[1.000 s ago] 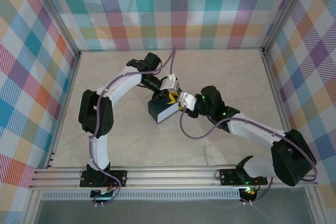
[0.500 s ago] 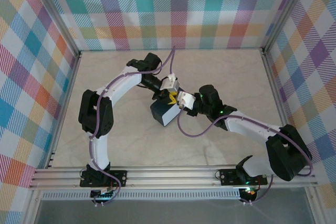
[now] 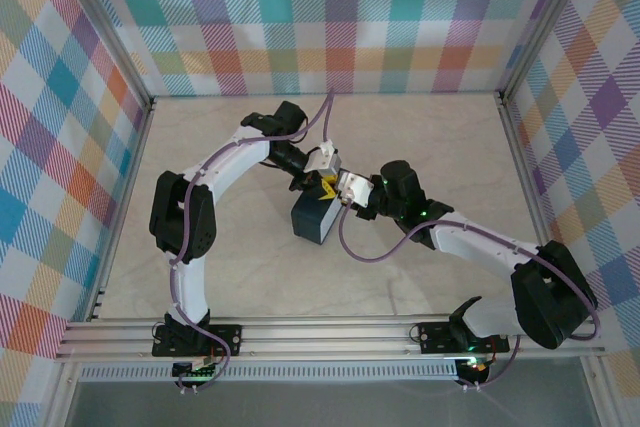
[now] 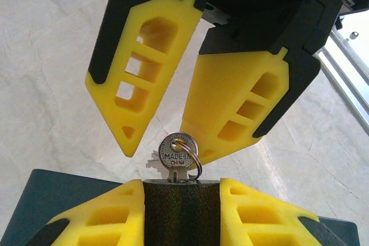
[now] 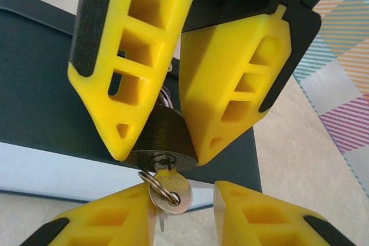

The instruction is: Unlock a padlock with a key

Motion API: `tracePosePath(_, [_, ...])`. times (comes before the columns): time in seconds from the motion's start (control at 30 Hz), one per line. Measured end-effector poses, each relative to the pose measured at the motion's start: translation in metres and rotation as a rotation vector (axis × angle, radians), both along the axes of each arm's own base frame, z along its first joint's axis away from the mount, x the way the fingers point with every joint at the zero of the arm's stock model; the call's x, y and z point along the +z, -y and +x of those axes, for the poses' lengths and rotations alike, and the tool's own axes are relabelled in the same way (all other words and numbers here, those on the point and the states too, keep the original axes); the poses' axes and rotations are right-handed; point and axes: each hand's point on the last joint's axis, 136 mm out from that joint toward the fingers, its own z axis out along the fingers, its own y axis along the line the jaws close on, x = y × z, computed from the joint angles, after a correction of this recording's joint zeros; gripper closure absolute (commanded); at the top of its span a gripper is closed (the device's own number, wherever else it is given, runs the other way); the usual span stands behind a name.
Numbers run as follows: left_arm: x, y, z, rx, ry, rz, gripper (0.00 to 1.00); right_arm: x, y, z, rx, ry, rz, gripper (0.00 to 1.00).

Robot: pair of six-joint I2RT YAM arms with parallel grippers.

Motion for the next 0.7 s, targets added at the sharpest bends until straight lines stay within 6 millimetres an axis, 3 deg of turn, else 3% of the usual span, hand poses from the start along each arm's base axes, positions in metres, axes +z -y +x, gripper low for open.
tracePosePath(0.33, [0.002,0.0005,-0.0001,-0.003,0.002,-0.005,0.78,0.0003,-0.0033,-0.003,0.022,-0.017,-0.001,0.8])
tracePosePath(0.7, [0.0023,-0.0001,-0.0005,-0.002,-0.004,-0.005,0.78,0.0004,-0.0032,-0.0074,0.021,-0.084,-0.011,0.99])
